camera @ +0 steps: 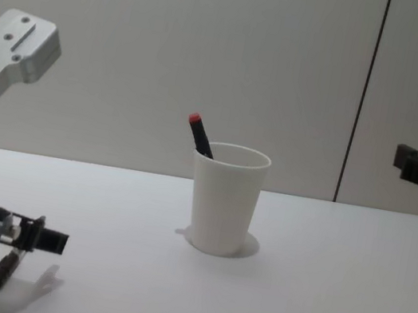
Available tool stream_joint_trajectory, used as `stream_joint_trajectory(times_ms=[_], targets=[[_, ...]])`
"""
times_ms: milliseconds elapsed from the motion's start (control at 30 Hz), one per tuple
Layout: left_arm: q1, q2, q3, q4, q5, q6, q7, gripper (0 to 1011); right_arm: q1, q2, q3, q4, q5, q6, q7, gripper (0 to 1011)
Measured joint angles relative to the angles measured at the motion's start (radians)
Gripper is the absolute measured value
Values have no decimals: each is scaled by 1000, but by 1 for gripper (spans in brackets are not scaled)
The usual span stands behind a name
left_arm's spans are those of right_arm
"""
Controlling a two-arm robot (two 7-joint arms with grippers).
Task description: Place the pen into the pen holder.
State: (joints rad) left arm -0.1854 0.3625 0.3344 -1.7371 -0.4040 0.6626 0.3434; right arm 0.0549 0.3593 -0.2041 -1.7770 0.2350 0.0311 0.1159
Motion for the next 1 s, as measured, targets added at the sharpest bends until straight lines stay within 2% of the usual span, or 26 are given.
stream_joint_trajectory(times_ms=[300, 767, 1000], targets=[[7, -11, -18, -1, -30, 35, 31, 1004, 0, 0, 0, 0, 0, 0, 0, 1001], [2, -31, -43, 13, -65, 51, 46, 1003, 0, 0, 0, 0, 0, 0, 0, 1001], [0, -40, -53, 17, -79, 57, 46, 860, 0, 0, 0, 0, 0, 0, 0, 1001]])
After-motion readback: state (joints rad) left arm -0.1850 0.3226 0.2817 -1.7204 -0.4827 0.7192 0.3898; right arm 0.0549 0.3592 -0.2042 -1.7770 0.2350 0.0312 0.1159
